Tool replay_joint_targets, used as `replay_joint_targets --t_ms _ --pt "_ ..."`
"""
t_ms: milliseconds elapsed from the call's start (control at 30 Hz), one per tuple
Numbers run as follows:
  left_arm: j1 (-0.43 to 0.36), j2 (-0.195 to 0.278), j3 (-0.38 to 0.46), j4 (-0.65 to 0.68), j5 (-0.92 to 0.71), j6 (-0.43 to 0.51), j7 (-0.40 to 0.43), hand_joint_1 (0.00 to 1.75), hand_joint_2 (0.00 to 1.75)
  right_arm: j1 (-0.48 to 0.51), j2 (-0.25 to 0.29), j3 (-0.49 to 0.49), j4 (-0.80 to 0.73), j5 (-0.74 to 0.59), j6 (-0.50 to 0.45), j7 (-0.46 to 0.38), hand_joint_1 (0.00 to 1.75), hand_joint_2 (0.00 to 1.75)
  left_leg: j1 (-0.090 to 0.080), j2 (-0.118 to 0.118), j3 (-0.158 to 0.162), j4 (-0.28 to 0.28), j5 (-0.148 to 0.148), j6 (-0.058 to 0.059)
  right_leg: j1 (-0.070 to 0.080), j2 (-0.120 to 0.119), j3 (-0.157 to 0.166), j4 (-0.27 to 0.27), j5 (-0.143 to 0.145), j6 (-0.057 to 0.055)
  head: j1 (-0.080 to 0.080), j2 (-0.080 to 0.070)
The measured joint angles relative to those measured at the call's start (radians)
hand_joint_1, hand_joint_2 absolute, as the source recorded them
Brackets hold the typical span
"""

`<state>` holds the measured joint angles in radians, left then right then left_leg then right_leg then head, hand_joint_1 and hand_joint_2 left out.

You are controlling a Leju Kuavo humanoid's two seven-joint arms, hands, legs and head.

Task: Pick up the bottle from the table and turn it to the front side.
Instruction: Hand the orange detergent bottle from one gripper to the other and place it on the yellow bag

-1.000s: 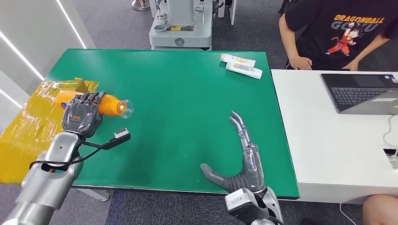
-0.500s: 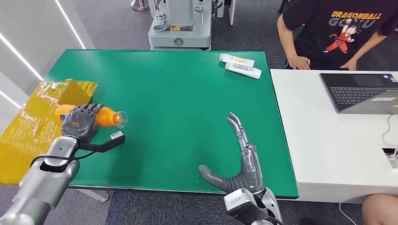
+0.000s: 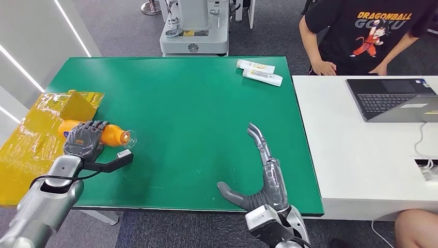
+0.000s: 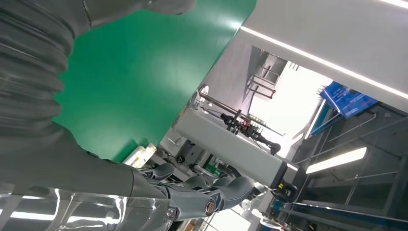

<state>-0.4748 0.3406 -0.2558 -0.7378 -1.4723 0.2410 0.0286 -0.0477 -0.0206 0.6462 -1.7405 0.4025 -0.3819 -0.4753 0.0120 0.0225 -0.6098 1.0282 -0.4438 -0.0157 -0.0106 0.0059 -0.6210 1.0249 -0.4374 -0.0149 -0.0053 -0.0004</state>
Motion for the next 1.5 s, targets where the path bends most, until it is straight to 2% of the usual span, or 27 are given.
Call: replay_joint_targets --t_ms 333,767,967,1500 --pt "0.031 0.019 0.009 0.000 0.007 -0.011 -0.001 1.75 1.75 -0.012 0.008 0.000 0.019 -0.007 0.006 -0.001 0.00 1.75 0.001 0.001 0.003 -0.005 0.003 -0.005 0.001 0.001 0.000 0.000 0.001 -0.007 0.000 0.000" --pt "0.034 0.019 0.023 0.029 0.019 -0.065 -0.062 1.75 1.75 -0.025 0.018 0.000 0.032 -0.023 0.017 -0.003 0.00 1.75 0.003 0.001 0.006 -0.008 0.006 -0.009 0.003 0.001 0.000 0.001 0.002 -0.010 0.000 0.000" --pt "0.011 0.016 0.023 0.072 0.020 -0.109 -0.070 1.75 1.75 -0.039 0.019 0.001 0.045 -0.043 0.014 -0.017 0.00 1.75 0.003 -0.003 0.005 -0.008 0.007 -0.009 0.003 -0.003 0.000 0.001 0.001 -0.010 0.000 0.000" --pt "-0.061 0.009 0.018 0.164 0.055 -0.100 -0.096 1.75 1.75 -0.067 0.019 0.011 0.073 -0.060 -0.009 -0.021 0.00 1.75 0.002 -0.005 0.004 -0.008 0.007 -0.010 0.003 -0.004 0.000 0.000 0.001 -0.010 0.000 0.000"
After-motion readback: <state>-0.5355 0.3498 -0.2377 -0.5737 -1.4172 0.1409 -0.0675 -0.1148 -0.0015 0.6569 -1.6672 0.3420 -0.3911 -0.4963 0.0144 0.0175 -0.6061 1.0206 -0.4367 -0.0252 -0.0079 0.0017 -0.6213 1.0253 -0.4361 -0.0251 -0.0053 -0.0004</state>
